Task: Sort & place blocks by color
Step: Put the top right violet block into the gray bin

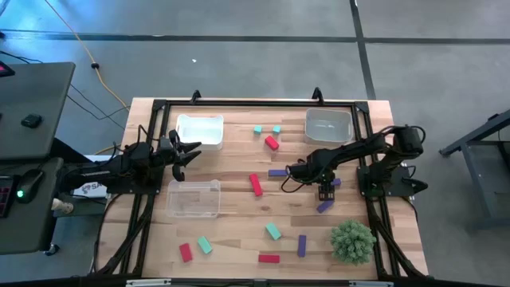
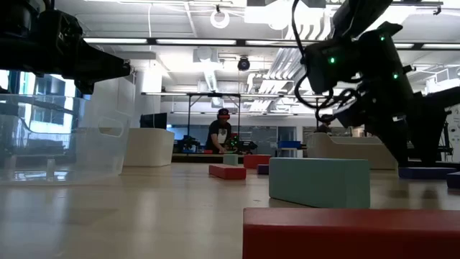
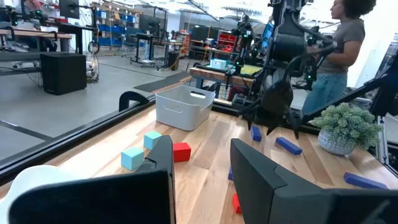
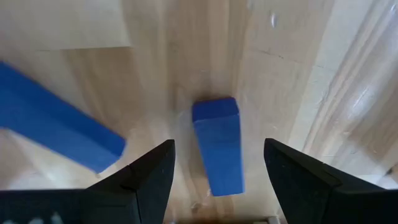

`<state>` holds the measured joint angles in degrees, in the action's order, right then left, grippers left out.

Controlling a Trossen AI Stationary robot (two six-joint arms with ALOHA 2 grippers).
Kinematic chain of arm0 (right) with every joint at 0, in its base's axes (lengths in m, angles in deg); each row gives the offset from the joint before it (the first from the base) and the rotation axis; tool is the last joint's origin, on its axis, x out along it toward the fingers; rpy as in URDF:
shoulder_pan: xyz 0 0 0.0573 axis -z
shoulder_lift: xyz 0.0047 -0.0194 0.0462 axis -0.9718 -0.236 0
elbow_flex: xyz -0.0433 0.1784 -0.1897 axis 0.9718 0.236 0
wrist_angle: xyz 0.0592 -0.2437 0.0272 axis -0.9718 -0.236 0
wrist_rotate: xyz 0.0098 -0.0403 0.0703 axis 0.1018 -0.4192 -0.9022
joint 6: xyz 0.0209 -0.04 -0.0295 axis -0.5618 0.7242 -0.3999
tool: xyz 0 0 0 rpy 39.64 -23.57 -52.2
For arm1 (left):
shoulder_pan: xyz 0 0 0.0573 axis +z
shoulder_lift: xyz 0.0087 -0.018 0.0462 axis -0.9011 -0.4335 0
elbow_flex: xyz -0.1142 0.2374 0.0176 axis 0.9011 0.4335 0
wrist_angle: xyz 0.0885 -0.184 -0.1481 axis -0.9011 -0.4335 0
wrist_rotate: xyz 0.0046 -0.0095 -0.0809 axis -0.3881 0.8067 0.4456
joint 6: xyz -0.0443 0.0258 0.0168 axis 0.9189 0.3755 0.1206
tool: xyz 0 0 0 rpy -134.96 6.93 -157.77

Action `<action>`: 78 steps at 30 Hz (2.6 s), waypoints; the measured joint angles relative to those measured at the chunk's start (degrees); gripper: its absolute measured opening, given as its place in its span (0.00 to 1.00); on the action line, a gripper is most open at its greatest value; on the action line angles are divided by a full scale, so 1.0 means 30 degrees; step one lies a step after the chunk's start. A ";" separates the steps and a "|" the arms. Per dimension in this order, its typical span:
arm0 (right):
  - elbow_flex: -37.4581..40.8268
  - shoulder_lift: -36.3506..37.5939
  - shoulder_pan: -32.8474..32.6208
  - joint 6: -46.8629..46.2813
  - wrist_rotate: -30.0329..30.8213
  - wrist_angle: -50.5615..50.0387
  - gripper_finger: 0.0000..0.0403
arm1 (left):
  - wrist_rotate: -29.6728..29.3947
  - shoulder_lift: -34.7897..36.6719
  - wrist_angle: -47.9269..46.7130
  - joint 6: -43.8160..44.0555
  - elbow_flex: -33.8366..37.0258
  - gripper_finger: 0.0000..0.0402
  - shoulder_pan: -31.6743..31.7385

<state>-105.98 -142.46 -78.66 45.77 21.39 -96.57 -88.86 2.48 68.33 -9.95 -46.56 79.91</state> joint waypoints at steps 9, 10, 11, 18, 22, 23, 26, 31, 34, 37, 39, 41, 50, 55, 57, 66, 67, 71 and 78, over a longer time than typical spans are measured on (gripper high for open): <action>0.0000 -0.1140 0.0000 0.0000 0.0507 0.0527 0.59 | -0.0003 0.0007 -0.0003 0.0000 -0.0004 0.19 0.0004; 0.0000 -0.1223 0.0000 0.0000 0.0507 0.0611 0.59 | 0.0003 0.0001 0.0004 0.0000 0.0003 0.19 -0.0003; 0.0000 -0.1296 0.0000 0.0000 0.0507 0.0659 0.59 | 0.0004 0.0002 -0.0002 0.0000 0.0003 0.19 -0.0002; 0.0171 -0.1323 0.0000 -0.0316 0.0348 0.0884 0.50 | 0.0004 0.0007 0.0003 0.0000 -0.0001 0.19 0.0004; 0.0211 -0.1319 -0.0001 -0.0495 0.0170 0.0946 0.40 | 0.0004 0.0007 -0.0001 0.0000 0.0003 0.19 -0.0003; 0.0220 -0.1319 -0.0007 -0.0501 0.0132 0.0947 0.36 | 0.0004 0.0007 0.0001 0.0000 0.0003 0.19 -0.0003; 0.0233 -0.1319 -0.0007 -0.0495 0.0128 0.0939 0.27 | -0.0003 0.0001 0.0003 0.0000 0.0003 0.19 -0.0002; 0.0265 -0.1326 0.0007 -0.0890 0.0373 0.0869 0.19 | 0.0004 0.0003 0.0000 0.0000 0.0003 0.19 0.0000; 0.0272 -0.1300 0.0000 -0.1481 0.0390 0.0857 0.19 | -0.0003 0.0001 -0.0002 0.0000 -0.0003 0.19 -0.0002; 0.0298 -0.1091 0.0000 -0.2498 0.0437 0.0876 0.20 | 0.0004 0.0002 0.0002 0.0000 -0.0002 0.19 0.0002; 0.0299 -0.0812 0.0000 -0.3292 0.0580 0.0992 0.21 | 0.0004 0.0007 0.0004 0.0000 -0.0004 0.19 0.0000; 0.0291 -0.0445 0.0007 -0.4111 0.0585 0.1105 0.21 | 0.0004 0.0005 0.0002 0.0000 0.0001 0.19 0.0002; 0.0270 0.1853 0.0000 -0.8151 0.0842 0.3211 0.20 | 0.0003 0.0006 0.0004 0.0000 -0.0004 0.19 -0.0002; 0.0262 0.3316 0.0000 -0.9801 0.1939 0.5276 0.20 | -0.0003 0.0000 -0.0003 0.0000 -0.0004 0.19 0.0002; 0.0262 0.3909 0.0022 -1.0137 0.2513 0.6089 0.20 | -0.0003 0.0007 0.0000 0.0000 -0.0004 0.19 -0.0003; 0.0255 0.6320 0.1320 -0.9375 0.5565 0.8631 0.20 | -0.0001 0.0000 0.0004 0.0000 -0.0001 0.19 -0.0003; 0.0255 0.6623 0.1613 -0.8971 0.5713 0.8954 0.20 | 0.0018 0.0006 0.0002 0.0000 -0.0004 0.19 -0.0003; 0.0245 0.7615 0.3082 -0.7363 0.6507 1.0121 0.20 | 0.0004 0.0004 0.0000 0.0007 -0.0004 0.19 -0.0003; 0.0240 0.9080 0.5875 -0.4433 0.7039 1.2686 0.20 | -0.0001 0.0003 0.0002 0.0004 -0.0004 0.19 -0.0001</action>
<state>-105.26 -115.23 -61.03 32.47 42.51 -58.51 -88.86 2.49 68.33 -9.94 -46.57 79.91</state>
